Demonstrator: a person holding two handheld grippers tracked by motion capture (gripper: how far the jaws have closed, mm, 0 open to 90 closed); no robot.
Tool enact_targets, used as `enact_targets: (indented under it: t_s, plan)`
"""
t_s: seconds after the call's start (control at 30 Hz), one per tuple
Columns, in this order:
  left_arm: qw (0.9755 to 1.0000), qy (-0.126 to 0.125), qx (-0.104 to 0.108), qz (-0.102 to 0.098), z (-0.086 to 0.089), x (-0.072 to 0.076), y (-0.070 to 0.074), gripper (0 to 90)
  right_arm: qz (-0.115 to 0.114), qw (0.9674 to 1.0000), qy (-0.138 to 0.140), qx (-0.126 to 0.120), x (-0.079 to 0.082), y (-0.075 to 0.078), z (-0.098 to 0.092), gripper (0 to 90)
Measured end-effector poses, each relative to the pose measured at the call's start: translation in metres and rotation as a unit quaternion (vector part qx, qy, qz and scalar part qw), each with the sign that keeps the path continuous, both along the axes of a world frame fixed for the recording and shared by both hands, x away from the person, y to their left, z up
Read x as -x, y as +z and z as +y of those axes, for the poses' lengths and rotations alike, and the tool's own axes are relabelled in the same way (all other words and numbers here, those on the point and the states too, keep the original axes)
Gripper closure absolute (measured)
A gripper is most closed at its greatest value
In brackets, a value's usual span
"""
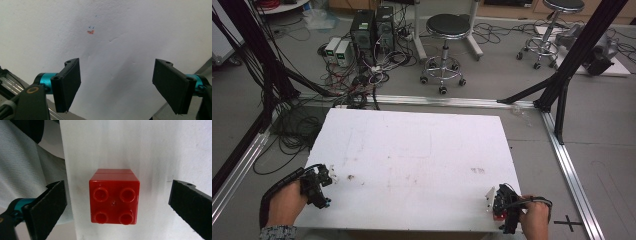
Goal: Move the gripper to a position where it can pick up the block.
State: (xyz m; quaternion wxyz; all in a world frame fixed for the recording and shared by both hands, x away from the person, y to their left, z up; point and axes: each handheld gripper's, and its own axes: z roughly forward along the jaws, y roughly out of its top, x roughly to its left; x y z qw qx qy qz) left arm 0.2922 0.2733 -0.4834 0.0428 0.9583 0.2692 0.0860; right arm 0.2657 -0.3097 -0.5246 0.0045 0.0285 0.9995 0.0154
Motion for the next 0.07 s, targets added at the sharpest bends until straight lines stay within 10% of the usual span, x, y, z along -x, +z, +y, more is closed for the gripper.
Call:
enact_targets:
  t_s: [0.07]
  plan:
    - [1.0000,0.001,0.000,0.000,0.0005,0.0000,-0.0001,23.0,0.001,1.0000,0.001,0.001,0.0002,0.0007,-0.0004,0.8]
